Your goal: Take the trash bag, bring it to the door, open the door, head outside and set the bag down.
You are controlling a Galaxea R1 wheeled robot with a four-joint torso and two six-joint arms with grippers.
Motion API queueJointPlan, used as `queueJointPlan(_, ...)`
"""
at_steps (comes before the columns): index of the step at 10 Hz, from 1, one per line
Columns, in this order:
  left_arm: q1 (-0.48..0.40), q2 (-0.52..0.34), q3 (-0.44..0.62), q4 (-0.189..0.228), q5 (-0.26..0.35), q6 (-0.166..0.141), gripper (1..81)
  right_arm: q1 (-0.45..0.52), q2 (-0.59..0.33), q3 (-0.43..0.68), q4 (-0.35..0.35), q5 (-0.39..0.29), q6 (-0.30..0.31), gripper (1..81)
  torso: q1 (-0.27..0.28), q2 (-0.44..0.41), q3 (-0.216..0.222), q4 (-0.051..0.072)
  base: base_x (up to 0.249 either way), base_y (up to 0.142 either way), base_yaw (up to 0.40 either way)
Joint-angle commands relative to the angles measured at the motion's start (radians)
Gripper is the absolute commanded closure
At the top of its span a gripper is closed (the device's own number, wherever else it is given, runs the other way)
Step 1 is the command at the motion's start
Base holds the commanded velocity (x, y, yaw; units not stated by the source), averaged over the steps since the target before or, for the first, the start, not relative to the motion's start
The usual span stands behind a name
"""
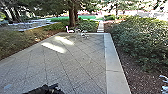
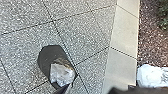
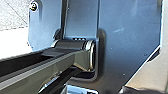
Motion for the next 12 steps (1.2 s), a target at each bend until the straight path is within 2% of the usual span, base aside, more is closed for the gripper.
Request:
queueJointPlan(1,-0.063,-0.003,-0.013,-0.005,0.065,0.013,1.0,0.020,0.010,0.015,-0.001,-0.058,-0.001,1.0,0.000,0.000,0.063,0.000,0.000,0.000,0.000)
queueJointPlan(2,0.009,0.026,-0.013,0.008,0.053,0.024,1.0,0.022,0.012,0.015,0.002,-0.058,-0.001,1.0,0.000,0.000,0.071,0.000,0.000,0.000,0.000)
queueJointPlan(4,0.161,0.101,-0.013,0.092,-0.014,0.053,1.0,0.024,0.013,0.016,0.002,-0.058,-0.001,1.0,0.000,0.000,0.112,0.000,0.000,0.000,0.000)
queueJointPlan(5,0.244,0.131,-0.013,0.142,-0.051,0.065,1.0,0.027,0.013,0.016,0.005,-0.058,-0.001,1.0,0.000,0.000,0.140,-0.039,0.000,0.000,0.000)
queueJointPlan(6,0.304,0.151,-0.013,0.185,-0.076,0.073,1.0,0.027,0.013,0.016,0.007,-0.058,0.001,1.0,0.000,0.000,0.159,-0.061,0.000,0.000,0.000)
queueJointPlan(7,0.373,0.166,-0.013,0.220,-0.116,0.079,1.0,0.028,0.013,0.016,0.008,-0.058,0.001,1.0,0.000,0.000,0.178,-0.077,0.000,0.000,0.000)
queueJointPlan(8,0.430,0.178,-0.013,0.265,-0.156,0.093,1.0,0.030,0.015,0.018,0.008,-0.058,0.002,1.0,0.000,0.000,0.200,-0.098,0.000,0.000,0.000)
queueJointPlan(9,0.482,0.183,-0.013,0.295,-0.188,0.094,1.0,0.031,0.015,0.019,0.008,-0.058,0.002,1.0,0.000,0.000,0.225,-0.121,0.000,0.000,0.000)
queueJointPlan(11,0.568,0.191,-0.013,0.343,-0.220,0.096,1.0,0.033,0.015,0.021,0.008,-0.058,0.004,1.0,-0.001,-0.001,0.209,-0.106,0.000,0.000,0.000)
queueJointPlan(12,0.611,0.200,-0.013,0.370,-0.270,0.096,1.0,0.033,0.016,0.021,0.008,-0.058,0.004,1.0,-0.002,-0.002,0.216,-0.120,0.000,0.000,0.000)
